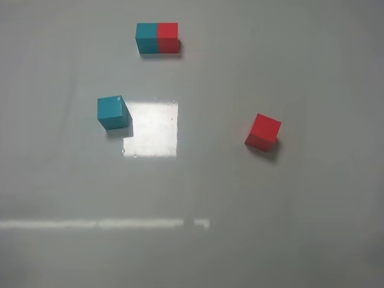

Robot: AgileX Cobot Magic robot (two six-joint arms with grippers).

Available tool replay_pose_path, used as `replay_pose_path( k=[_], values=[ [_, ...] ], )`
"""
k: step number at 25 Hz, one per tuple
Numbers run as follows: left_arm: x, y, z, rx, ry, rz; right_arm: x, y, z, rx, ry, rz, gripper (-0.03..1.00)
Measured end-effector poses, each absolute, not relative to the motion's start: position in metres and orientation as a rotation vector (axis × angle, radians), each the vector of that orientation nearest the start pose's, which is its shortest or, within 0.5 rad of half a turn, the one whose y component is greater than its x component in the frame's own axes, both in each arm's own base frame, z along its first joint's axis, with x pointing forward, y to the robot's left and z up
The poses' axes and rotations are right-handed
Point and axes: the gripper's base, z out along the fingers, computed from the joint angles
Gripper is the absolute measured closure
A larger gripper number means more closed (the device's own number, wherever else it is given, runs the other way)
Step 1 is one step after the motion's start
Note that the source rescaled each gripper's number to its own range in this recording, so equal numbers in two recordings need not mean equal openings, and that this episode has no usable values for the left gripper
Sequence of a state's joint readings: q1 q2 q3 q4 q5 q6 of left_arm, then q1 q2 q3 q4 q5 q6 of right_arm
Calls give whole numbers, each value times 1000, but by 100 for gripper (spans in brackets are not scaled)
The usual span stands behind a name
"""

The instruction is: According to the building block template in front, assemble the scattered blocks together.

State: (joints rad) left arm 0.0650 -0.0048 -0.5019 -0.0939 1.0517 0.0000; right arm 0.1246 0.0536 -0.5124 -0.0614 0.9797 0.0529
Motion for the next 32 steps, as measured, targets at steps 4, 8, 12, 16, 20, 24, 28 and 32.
replay_pose_path(
  k=[4,8,12,16,20,24,28,32],
  values=[
    [-5,-8,279,-62,2025,-71,6,-4,287,-73,2000,43,13],
    [-5,-8,279,-62,2025,-71,6,-4,287,-73,1998,44,13],
    [-5,-8,279,-62,2025,-71,6,-4,287,-73,1998,45,13],
    [-5,-8,279,-62,2025,-71,6,-4,287,-73,1998,45,13],
    [-5,-8,279,-62,2025,-71,6,-4,286,-73,1999,45,13],
    [-5,-8,279,-62,2025,-71,6,-4,285,-73,2002,44,13],
    [-5,-8,279,-62,2025,-71,6,-4,285,-73,2002,44,13],
    [-5,-8,279,-62,2025,-71,6,-4,285,-73,2002,44,13]
  ],
)
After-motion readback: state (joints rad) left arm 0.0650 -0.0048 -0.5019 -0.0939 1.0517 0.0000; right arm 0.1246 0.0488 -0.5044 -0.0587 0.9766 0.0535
